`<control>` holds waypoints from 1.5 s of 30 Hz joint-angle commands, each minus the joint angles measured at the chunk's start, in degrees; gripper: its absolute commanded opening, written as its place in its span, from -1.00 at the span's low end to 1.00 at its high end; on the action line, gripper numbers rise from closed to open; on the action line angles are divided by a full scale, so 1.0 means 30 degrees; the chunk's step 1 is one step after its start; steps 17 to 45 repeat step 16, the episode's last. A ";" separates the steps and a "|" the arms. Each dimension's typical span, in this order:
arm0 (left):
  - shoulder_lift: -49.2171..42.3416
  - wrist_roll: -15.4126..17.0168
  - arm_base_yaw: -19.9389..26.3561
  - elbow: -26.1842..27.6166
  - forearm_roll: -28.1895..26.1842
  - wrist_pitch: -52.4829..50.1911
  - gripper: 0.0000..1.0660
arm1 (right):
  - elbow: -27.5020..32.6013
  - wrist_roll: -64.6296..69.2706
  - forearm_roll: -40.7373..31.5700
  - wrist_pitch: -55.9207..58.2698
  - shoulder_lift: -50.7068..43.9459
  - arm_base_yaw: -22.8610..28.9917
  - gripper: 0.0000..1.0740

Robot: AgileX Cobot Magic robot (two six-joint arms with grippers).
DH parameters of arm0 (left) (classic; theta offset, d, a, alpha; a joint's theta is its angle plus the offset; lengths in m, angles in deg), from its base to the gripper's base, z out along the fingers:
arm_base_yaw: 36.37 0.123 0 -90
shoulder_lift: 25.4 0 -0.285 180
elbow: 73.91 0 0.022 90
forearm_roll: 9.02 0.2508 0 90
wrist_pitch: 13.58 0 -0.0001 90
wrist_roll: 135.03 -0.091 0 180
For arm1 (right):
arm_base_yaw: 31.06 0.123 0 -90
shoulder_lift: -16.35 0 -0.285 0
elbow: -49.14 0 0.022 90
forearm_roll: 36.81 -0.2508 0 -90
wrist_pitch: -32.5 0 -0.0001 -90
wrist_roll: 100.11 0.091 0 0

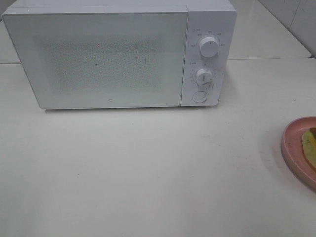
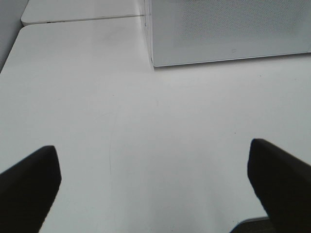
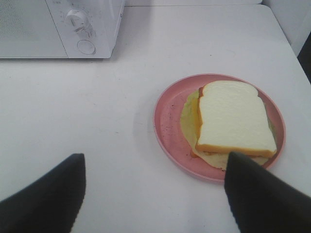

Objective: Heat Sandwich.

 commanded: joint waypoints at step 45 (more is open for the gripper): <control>-0.0592 0.0172 0.0057 -0.0095 -0.0115 -0.0134 0.87 | 0.0057 -0.0267 -0.0019 -0.0172 -0.0420 -0.0095 0.41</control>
